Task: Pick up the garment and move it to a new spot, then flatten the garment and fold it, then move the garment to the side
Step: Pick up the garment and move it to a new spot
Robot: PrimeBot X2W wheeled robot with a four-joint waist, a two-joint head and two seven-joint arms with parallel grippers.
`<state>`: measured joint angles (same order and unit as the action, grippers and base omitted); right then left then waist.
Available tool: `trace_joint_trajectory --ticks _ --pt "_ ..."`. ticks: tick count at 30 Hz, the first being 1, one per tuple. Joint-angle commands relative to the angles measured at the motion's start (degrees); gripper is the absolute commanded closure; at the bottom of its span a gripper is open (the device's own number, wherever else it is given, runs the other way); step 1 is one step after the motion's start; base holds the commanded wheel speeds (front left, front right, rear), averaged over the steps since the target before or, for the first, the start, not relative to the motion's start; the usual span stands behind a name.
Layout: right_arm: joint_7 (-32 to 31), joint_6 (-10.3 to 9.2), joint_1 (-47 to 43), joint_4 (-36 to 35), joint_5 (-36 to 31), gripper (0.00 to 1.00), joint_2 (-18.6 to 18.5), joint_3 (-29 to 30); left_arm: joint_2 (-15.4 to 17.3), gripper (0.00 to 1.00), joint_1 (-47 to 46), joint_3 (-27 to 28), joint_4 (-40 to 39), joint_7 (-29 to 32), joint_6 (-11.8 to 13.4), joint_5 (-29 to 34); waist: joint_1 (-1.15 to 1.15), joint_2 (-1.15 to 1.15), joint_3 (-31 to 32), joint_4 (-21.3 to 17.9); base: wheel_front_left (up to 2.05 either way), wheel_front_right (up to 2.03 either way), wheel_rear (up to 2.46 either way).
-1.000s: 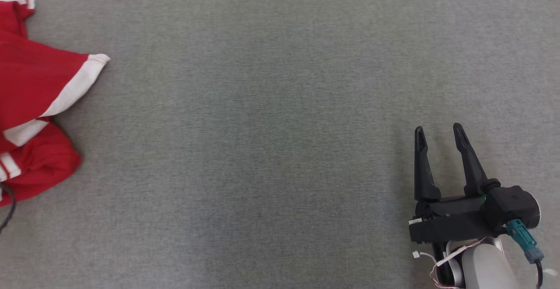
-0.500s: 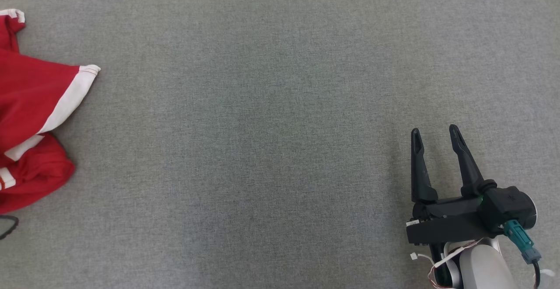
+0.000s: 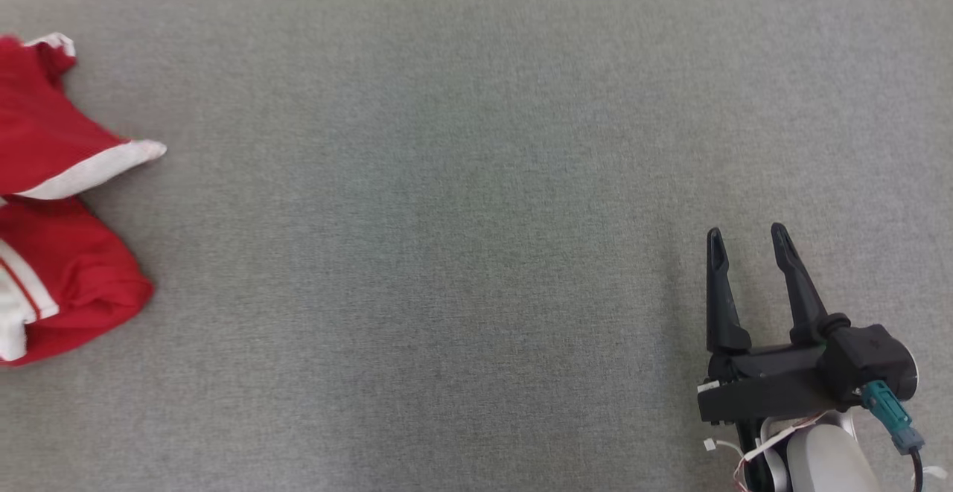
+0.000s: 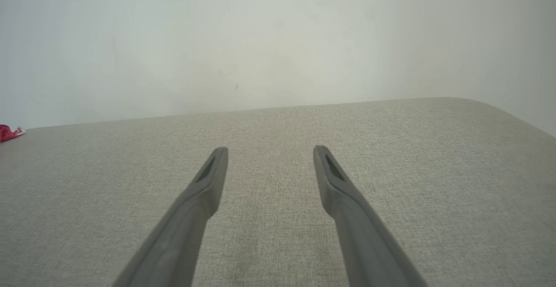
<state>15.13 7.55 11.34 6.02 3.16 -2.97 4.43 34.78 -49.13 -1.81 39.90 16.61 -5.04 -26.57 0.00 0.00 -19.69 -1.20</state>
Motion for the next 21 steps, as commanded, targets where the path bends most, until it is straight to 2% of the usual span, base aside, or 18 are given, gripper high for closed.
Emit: trace_joint_trajectory --ticks 1,7,11,17,21 --pt "0.04 -0.12 -0.86 0.27 0.44 0.00 0.16 -0.13 0.17 1.00 -0.82 -0.02 -0.25 -2.15 0.05 0.67 0.00 0.00 1.80 1.02 0.00 0.00 0.00" --pt "0.05 -0.12 -2.36 1.09 1.23 0.00 0.16 -0.39 -0.77 1.00 -4.40 -1.63 -2.66 -7.93 -0.89 1.25 0.00 0.00 5.58 2.14 0.00 0.00 0.00" --pt "0.04 -0.12 -3.06 1.44 1.96 0.00 0.15 -0.53 -1.76 1.00 -7.17 -3.57 -5.81 -9.68 -1.46 1.48 0.00 0.00 7.42 1.97 0.00 0.00 0.00" --pt "0.05 -0.12 -3.90 1.73 3.31 0.00 0.15 -1.22 -4.29 1.00 -10.62 -7.50 -12.27 -9.33 -2.10 0.78 0.00 0.00 9.21 -0.04 0.00 0.00 0.00" --pt "0.05 -0.12 -4.13 1.95 4.34 0.00 0.16 -1.84 -6.44 1.00 -12.09 -9.49 -16.92 -8.20 -2.26 -0.12 0.00 0.00 9.73 -2.82 0.00 0.00 0.00"
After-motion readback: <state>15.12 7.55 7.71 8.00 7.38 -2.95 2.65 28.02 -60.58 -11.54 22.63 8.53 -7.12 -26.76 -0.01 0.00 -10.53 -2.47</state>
